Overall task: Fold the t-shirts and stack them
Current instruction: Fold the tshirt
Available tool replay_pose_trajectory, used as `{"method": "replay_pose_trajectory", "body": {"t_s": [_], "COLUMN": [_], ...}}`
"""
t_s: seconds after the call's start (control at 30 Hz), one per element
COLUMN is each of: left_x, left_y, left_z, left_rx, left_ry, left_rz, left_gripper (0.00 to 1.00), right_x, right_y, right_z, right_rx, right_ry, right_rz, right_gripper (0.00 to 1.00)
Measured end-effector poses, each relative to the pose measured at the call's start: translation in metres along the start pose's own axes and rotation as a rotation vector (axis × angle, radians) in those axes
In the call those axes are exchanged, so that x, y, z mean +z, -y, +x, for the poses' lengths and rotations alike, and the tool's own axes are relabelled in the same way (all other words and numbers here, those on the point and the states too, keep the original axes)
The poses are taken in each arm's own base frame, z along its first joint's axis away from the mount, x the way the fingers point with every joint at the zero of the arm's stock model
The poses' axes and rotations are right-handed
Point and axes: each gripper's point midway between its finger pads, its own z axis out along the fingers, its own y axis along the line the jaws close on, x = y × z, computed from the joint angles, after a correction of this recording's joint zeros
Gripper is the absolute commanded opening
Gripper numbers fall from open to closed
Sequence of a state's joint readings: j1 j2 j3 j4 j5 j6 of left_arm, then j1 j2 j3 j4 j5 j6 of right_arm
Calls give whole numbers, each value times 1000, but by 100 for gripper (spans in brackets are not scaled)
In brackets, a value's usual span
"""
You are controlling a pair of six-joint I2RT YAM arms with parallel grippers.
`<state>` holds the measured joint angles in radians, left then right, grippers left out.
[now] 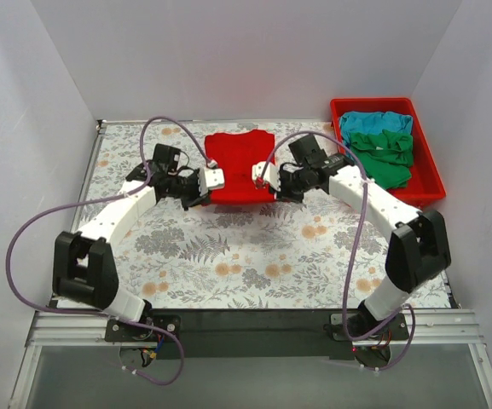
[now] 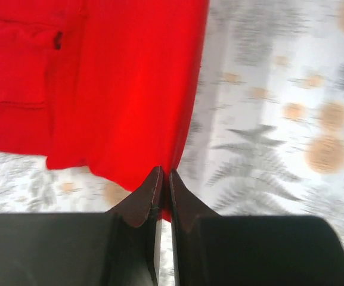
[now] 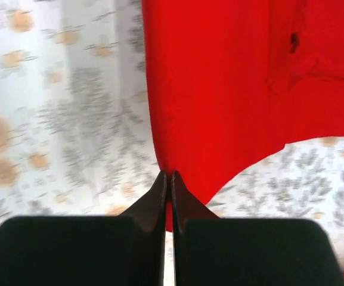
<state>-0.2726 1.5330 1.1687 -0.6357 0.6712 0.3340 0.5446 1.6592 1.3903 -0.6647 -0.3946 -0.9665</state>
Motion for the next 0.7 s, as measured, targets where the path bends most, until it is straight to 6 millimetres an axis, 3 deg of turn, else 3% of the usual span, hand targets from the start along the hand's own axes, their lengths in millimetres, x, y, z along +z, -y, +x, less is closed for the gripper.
{"method": "replay_pose_trajectory", "body": {"t_s": [0.2, 0.33, 0.43, 0.5, 0.6, 0.7], "left_x": [-29, -59, -76, -81, -78, -70], "left_y": [89, 133, 151, 155, 145, 126], "left_z": [-13, -24, -28, -29, -31, -31], "left_rx": [37, 23, 10, -12, -30, -37], "left_ry": [8, 37, 45, 36, 11, -18], "left_rz": [127, 196, 207, 215, 213, 202], "left_gripper": [0, 0, 0, 0, 0, 0], "right_x": [-27, -53, -68, -73, -70, -60], "right_y": [-101, -158, -169, -164, -151, -135], "right_z": [-2, -22, -34, -42, -47, -39], "right_rx": [-22, -64, -66, -62, -57, -35], "right_ry": [29, 89, 125, 129, 116, 81], "right_rz": [-153, -244, -261, -261, -264, -275], "right_gripper": [1, 1, 1, 1, 1, 1]}}
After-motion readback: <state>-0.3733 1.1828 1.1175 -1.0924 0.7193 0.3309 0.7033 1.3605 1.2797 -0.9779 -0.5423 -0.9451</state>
